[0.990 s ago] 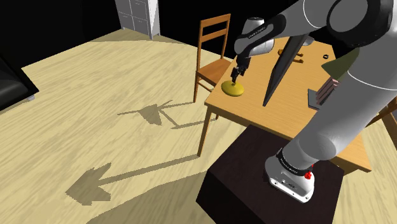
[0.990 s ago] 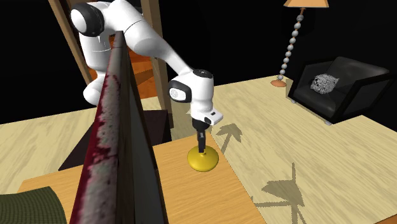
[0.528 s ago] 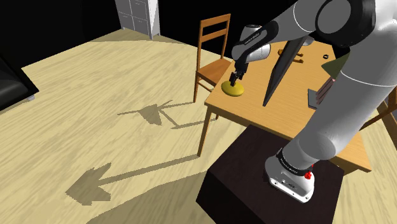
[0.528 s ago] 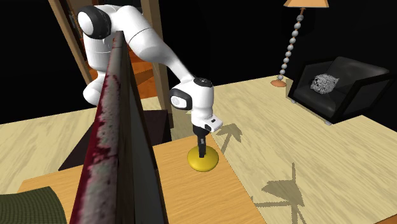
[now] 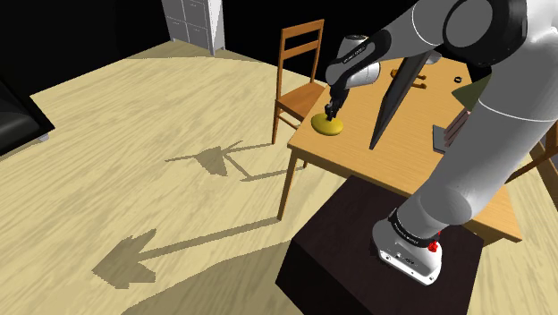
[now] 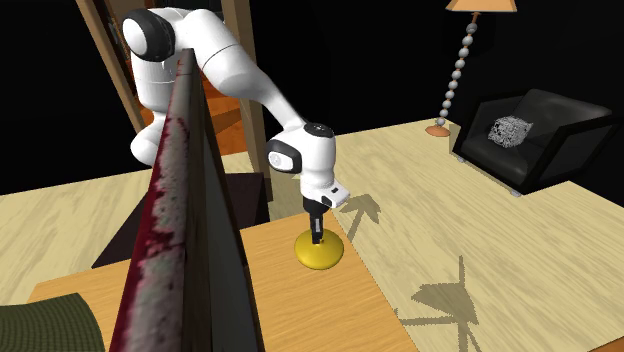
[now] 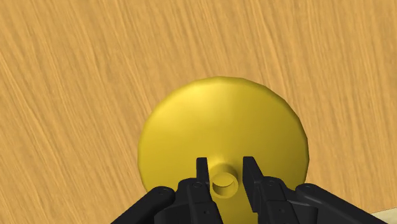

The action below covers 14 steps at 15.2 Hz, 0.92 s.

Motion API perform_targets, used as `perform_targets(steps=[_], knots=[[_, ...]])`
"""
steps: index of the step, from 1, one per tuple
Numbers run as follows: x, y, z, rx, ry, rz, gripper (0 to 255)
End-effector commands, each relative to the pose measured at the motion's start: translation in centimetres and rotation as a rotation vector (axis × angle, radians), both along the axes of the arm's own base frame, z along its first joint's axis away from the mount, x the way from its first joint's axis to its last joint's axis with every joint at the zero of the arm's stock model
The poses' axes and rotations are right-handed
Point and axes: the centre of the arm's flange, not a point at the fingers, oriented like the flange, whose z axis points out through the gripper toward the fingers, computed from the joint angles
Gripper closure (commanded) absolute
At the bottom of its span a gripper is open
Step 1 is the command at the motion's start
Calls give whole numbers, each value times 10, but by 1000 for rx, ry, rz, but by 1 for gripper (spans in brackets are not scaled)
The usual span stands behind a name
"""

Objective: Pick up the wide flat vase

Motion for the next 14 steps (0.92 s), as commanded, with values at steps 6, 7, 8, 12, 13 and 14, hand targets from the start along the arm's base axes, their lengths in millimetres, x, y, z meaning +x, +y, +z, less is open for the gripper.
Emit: perform_targets(steps=[6, 7, 8, 12, 13, 14], knots=[[0, 0, 20, 1, 1, 0, 255], [0, 0, 26, 1, 1, 0, 255], [0, 0, 31, 1, 1, 0, 255], [0, 0, 52, 1, 1, 0, 255], [0, 0, 57, 1, 1, 0, 255], [0, 0, 63, 1, 1, 0, 255]])
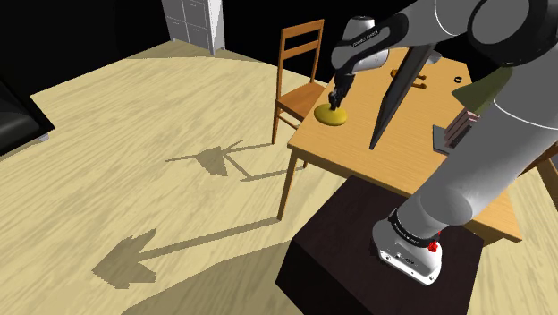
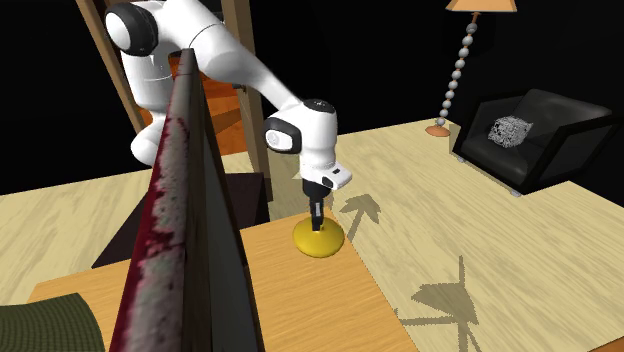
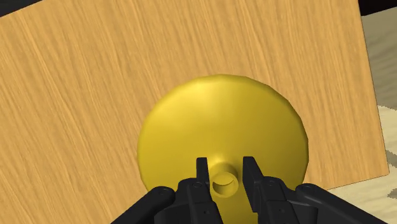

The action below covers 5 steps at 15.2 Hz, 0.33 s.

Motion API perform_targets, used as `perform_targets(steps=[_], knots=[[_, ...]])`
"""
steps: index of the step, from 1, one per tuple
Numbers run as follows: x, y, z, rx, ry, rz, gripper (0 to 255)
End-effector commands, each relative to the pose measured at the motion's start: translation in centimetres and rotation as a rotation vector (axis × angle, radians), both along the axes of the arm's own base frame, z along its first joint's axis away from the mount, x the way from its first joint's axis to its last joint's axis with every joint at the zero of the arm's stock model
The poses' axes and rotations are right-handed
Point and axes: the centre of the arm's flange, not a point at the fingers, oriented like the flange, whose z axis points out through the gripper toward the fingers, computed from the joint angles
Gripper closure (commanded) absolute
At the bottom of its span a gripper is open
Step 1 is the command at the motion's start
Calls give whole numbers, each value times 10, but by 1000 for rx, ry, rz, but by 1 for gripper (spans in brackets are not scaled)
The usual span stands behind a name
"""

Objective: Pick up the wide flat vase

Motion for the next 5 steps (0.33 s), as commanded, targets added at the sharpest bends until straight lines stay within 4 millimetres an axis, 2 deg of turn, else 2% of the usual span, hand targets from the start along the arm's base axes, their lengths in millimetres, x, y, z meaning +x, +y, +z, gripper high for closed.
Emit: perform_targets(steps=[1, 3, 5], knots=[[0, 0, 10, 0, 0, 0, 255], [0, 0, 21, 0, 0, 0, 255], [0, 0, 22, 0, 0, 0, 255]])
